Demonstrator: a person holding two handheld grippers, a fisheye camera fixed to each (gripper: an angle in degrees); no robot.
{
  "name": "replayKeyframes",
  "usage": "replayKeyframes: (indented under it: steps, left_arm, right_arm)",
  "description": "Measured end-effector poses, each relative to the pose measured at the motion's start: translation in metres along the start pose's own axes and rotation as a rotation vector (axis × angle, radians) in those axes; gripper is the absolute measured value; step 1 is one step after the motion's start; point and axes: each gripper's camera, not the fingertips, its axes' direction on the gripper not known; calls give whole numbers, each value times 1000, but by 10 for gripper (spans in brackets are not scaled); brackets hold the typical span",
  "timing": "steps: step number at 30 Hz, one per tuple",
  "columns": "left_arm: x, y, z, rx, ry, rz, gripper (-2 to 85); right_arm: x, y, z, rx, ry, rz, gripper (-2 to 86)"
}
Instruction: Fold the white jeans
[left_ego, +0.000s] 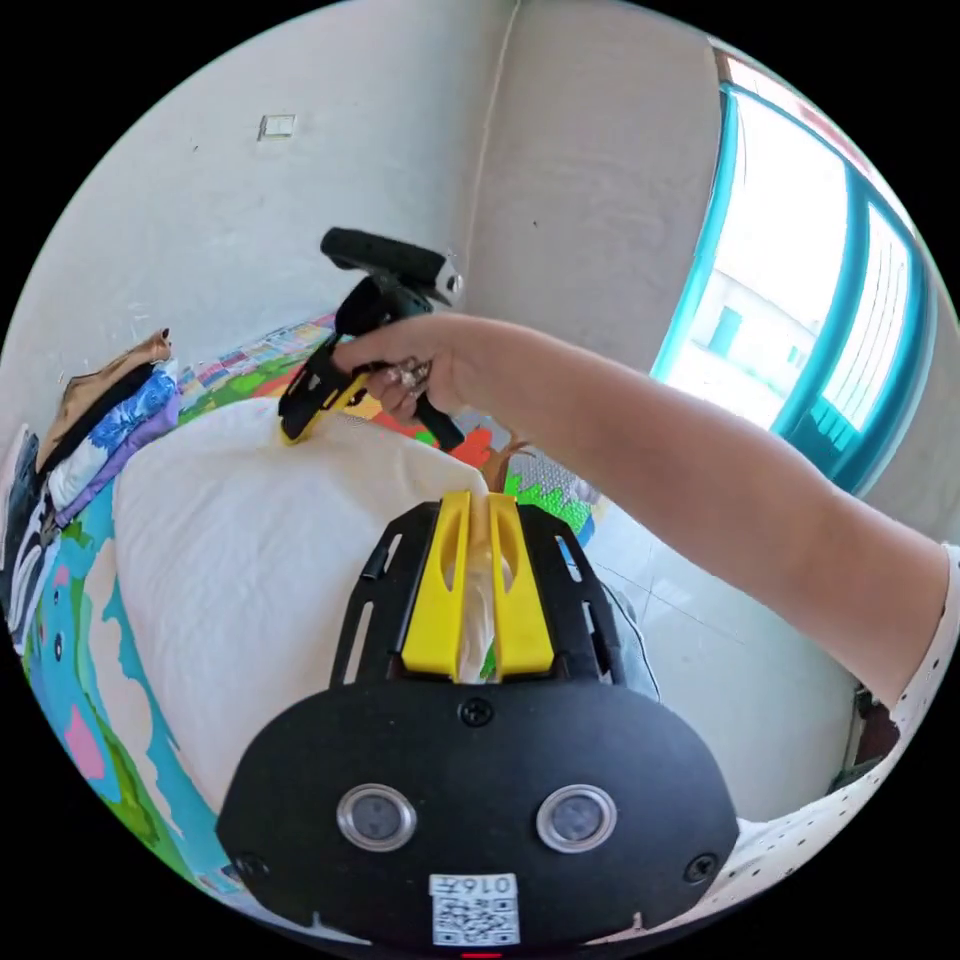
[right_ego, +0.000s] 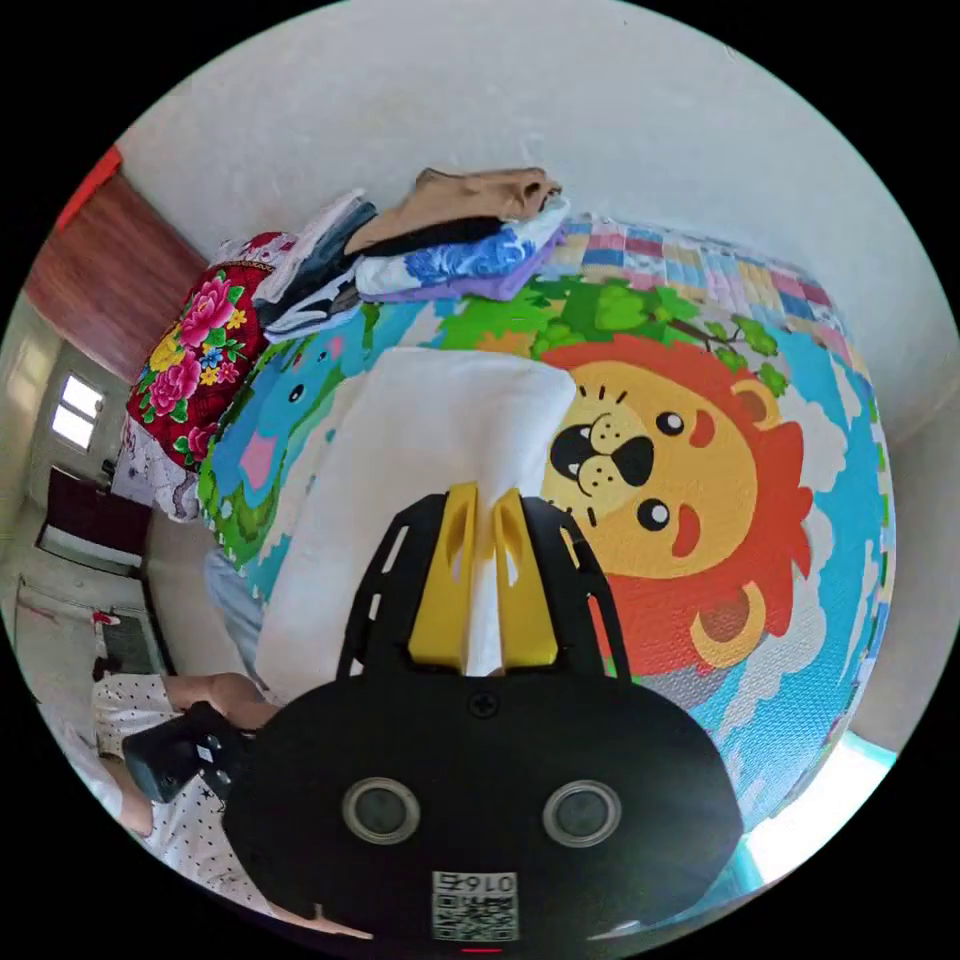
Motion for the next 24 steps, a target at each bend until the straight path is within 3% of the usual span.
replayKeyframes:
  steps: [4, 8, 10, 12, 14, 17, 20, 24]
  left_arm:
    - [21, -16, -17, 18, -113, 44, 9]
    - [46, -23, -28, 38, -238, 127, 11]
    - [40, -23, -26, -11, -149, 65, 12]
    - [18, -13, -66, 85, 45, -12, -2]
    - [-6, 4, -107, 213, 91, -55, -6]
    - [-59, 37, -159, 343, -57, -189, -8]
    - [-103, 58, -167, 309, -36, -233, -9]
    - [-110, 73, -135, 148, 179, -131, -10]
  right_arm:
    - [45, 49, 22, 113, -190, 30, 15]
    - [26, 82, -8, 222, -149, -55, 29]
    - [17, 90, 0, 154, -56, -84, 48]
    - [12, 102, 4, 86, 44, -86, 69]
    - [7, 136, -32, 223, 46, -54, 50]
    - [-26, 214, -91, 530, 4, -148, 22]
    - [-97, 296, -111, 648, 64, -351, 5]
    - [-168, 362, -86, 464, 289, -464, -1]
